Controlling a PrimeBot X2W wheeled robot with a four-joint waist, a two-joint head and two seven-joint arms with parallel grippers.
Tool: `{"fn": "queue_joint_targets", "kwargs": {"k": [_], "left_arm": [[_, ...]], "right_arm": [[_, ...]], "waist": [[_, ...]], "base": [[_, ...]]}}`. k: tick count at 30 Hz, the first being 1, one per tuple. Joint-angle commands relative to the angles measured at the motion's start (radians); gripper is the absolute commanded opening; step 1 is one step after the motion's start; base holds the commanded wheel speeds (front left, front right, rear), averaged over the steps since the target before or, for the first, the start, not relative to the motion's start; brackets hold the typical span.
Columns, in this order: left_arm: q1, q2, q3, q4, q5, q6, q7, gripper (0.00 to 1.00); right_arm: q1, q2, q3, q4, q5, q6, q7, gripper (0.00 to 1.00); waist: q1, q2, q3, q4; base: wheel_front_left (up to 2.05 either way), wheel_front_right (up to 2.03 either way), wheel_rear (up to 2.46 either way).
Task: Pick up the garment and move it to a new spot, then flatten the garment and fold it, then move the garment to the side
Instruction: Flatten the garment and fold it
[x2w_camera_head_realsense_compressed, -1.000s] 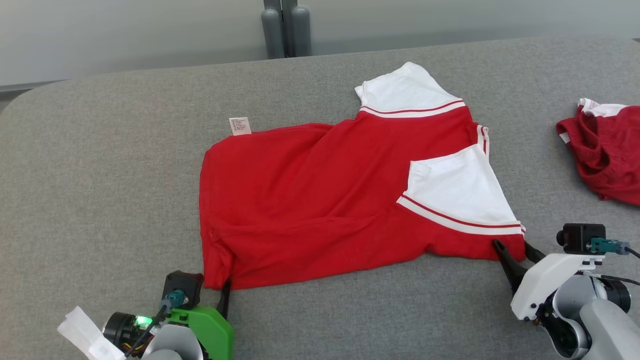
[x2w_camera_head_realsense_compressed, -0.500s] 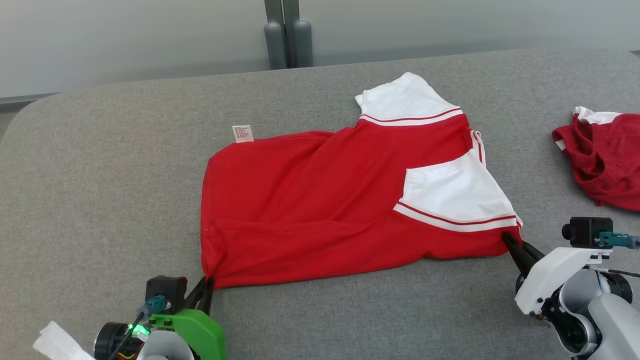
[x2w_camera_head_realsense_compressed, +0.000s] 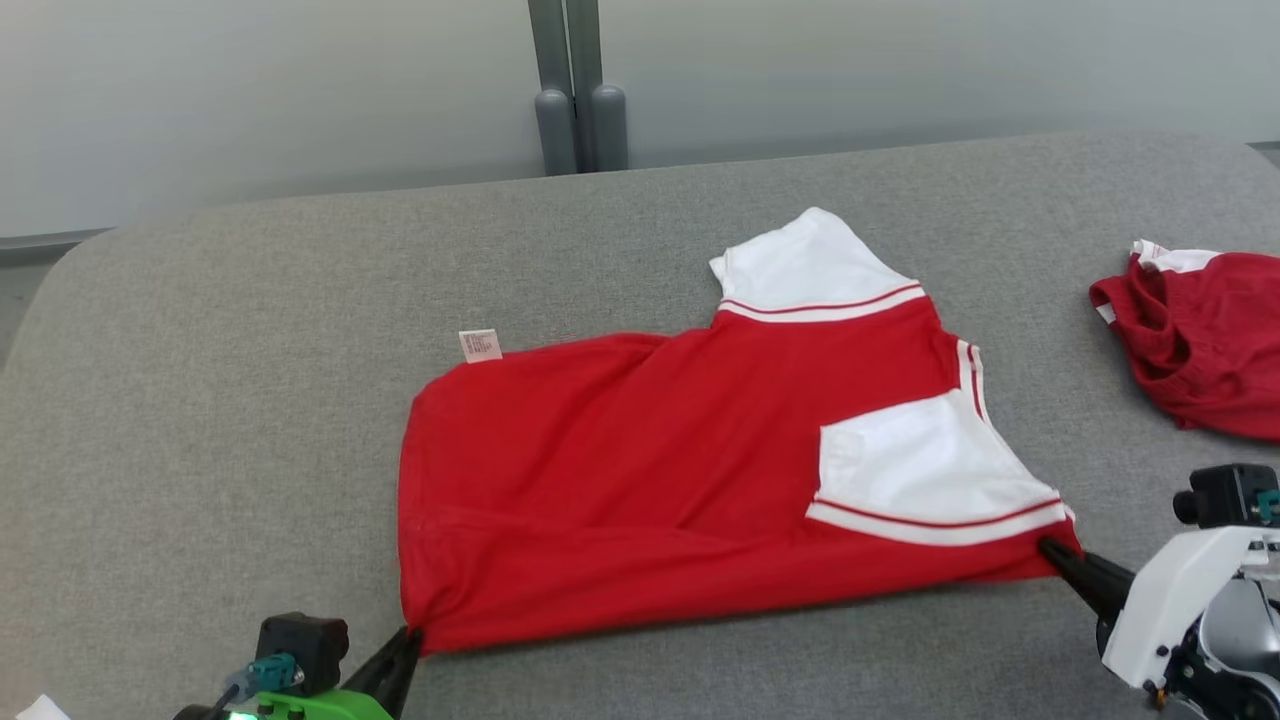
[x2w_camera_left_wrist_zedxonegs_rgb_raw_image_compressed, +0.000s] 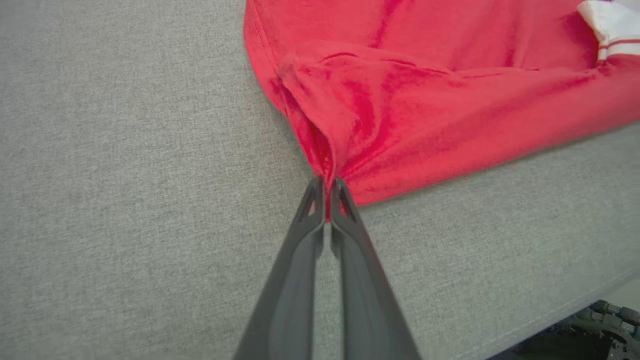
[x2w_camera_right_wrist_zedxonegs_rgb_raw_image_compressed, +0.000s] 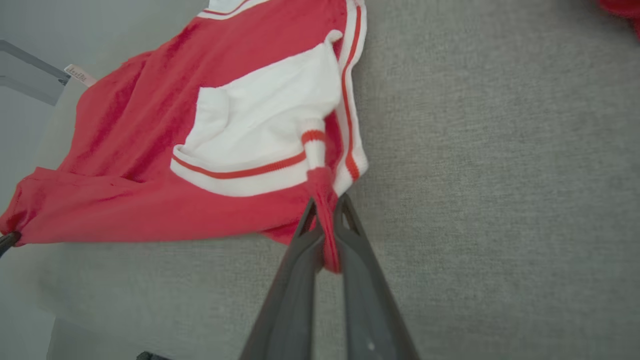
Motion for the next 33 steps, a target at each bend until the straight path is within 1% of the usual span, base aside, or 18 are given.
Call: {"fn": "queue_joint_targets", "kwargs": {"k": [1,5,8,11,12,13,14,15,16,19,22,25,27,30,31,33], "left_arm": [[0.023,0.016,-0.003,-0.020,-0.012,0.003,0.010,0.00],[0.063,0.043,-0.010,-0.078,-0.036,0.013,0.035,0.00],[0.092,0.061,-0.016,-0.107,-0.060,0.016,0.061,0.00],[0.102,0.064,-0.021,-0.114,-0.079,0.011,0.080,0.00],[0.104,0.060,-0.022,-0.114,-0.088,0.005,0.082,0.04],[0.104,0.054,-0.020,-0.111,-0.094,0.000,0.084,0.15],[0.103,0.050,-0.020,-0.104,-0.095,-0.005,0.085,0.59],[0.102,0.048,-0.023,-0.096,-0.098,-0.007,0.092,1.00],[0.101,0.046,-0.025,-0.087,-0.101,-0.008,0.097,1.00],[0.087,0.039,-0.014,-0.077,-0.104,-0.011,0.087,1.00],[0.076,0.063,0.013,-0.089,-0.111,-0.012,0.069,1.00],[0.057,0.092,0.044,-0.118,-0.095,0.007,0.043,1.00],[0.033,0.109,0.077,-0.137,-0.073,0.023,0.006,1.00],[0.002,0.111,0.123,-0.142,-0.063,0.040,-0.048,1.00],[-0.013,0.104,0.132,-0.136,-0.063,0.038,-0.054,1.00],[-0.052,0.095,0.132,-0.115,-0.055,0.018,-0.042,1.00]], "right_arm": [[0.036,-0.010,-0.011,-0.019,0.017,0.001,0.026,0.00],[0.109,-0.018,-0.056,-0.062,0.032,0.000,0.088,0.00],[0.149,0.000,-0.085,-0.087,0.031,0.001,0.136,0.00],[0.166,0.023,-0.114,-0.094,0.005,0.001,0.169,0.00],[0.171,0.032,-0.120,-0.095,-0.008,0.001,0.181,0.02],[0.173,0.042,-0.124,-0.097,-0.018,0.001,0.189,0.12],[0.175,0.055,-0.128,-0.099,-0.029,0.001,0.199,0.33],[0.175,0.064,-0.133,-0.099,-0.037,0.001,0.206,0.67],[0.175,0.075,-0.140,-0.097,-0.048,0.001,0.214,1.00],[0.169,0.101,-0.161,-0.109,-0.068,0.001,0.226,1.00],[0.157,0.111,-0.198,-0.140,-0.081,0.001,0.220,1.00],[0.134,0.107,-0.236,-0.184,-0.093,0.001,0.207,1.00],[0.110,0.109,-0.256,-0.215,-0.092,0.001,0.197,1.00],[0.043,0.113,-0.274,-0.249,-0.108,0.001,0.153,1.00],[0.020,0.112,-0.272,-0.250,-0.118,0.001,0.137,1.00],[-0.046,0.117,-0.268,-0.233,-0.137,0.001,0.091,1.00]], "waist": [[0.0000,0.0000,-0.008,0.003],[0.0000,0.0000,-0.018,0.004],[0.0000,0.0000,-0.024,0.004],[0.0000,0.0000,-0.025,0.004],[0.0000,0.0000,-0.024,0.004],[0.0000,0.0000,-0.023,0.005],[0.0000,0.0000,-0.021,0.005],[0.0000,0.0000,-0.019,0.006],[0.0000,0.0000,-0.017,0.006],[0.0000,0.0000,-0.012,0.007],[0.0000,0.0000,-0.006,0.008],[0.0000,0.0000,0.004,0.007],[0.0000,0.0000,0.015,0.006],[0.0000,0.0000,0.041,0.003],[0.0000,0.0000,0.052,0.004],[0.0000,0.0000,0.080,0.006]], "base": [[0.00,0.00,0.00],[0.00,0.00,0.00],[0.00,0.00,0.00],[0.00,0.00,0.00],[0.00,0.00,0.00],[0.00,0.00,0.00],[0.00,0.00,0.00],[0.00,0.00,0.00],[0.00,0.00,0.00],[0.00,0.00,0.00],[0.00,0.00,0.00],[0.00,0.00,0.00],[0.00,0.00,0.00],[0.00,0.00,0.00],[0.00,0.00,0.00],[0.00,0.00,0.00]]}}
